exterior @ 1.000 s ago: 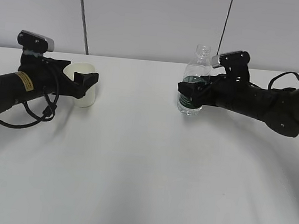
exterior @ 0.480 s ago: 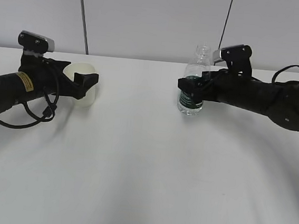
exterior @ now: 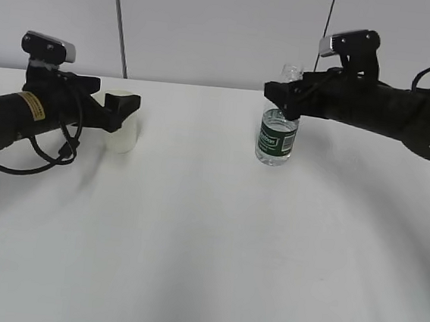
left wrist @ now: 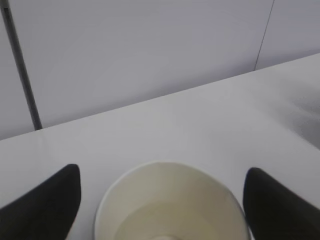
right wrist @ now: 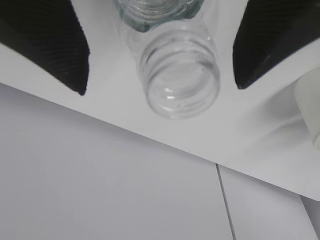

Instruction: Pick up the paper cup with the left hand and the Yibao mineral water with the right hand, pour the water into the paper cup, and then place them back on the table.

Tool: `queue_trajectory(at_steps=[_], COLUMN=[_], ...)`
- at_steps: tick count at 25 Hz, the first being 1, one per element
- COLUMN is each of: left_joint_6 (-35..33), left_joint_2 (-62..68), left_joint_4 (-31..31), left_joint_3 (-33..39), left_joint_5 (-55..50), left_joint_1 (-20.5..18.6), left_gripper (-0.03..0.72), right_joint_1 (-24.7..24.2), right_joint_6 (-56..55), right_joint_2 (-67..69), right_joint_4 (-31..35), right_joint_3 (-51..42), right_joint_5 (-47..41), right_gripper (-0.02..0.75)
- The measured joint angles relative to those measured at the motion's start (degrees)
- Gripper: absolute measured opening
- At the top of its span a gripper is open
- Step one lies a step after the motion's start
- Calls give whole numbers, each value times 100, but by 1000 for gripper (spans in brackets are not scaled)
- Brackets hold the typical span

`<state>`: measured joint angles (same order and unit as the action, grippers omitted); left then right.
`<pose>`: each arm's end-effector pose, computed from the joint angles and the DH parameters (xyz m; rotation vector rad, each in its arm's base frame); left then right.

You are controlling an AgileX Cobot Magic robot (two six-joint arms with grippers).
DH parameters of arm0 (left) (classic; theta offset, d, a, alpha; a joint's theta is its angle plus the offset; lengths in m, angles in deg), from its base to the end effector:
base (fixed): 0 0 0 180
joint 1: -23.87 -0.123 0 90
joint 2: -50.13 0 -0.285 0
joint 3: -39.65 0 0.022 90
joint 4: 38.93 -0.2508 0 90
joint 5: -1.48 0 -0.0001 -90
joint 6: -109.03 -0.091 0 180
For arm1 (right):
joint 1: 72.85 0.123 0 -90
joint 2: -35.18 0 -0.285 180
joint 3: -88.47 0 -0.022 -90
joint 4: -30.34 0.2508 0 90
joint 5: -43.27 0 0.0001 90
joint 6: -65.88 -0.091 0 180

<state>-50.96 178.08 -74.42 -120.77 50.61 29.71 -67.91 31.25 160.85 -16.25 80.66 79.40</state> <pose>0.4015 -0.0812 0.1277 0.4883 1.7472 -0.4230 0.4370 0.0768 0.1740 -0.4762 1.7922 0.4006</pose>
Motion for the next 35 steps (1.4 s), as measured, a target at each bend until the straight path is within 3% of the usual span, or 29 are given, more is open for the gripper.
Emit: queue_trajectory(at_steps=[19,25,35], left_joint_6=[46,51,51], left_joint_2=[-640,-988,-1372], left_joint_4=[150,447,652], left_joint_3=[0,0,0], left_joint_5=[-584,-1043,-1394], left_joint_1=[0,0,0], left_gripper=[591,591,568], right_joint_1=[0,0,0], right_joint_6=[-677,-1389,-2029], right_joint_2=[-626,-803,-921], right_joint_4=[-292,-996,-1735], right_joint_3=[382,908,1194], right_joint_5=[-288,-1181,-2604], right_gripper=[632,587,581])
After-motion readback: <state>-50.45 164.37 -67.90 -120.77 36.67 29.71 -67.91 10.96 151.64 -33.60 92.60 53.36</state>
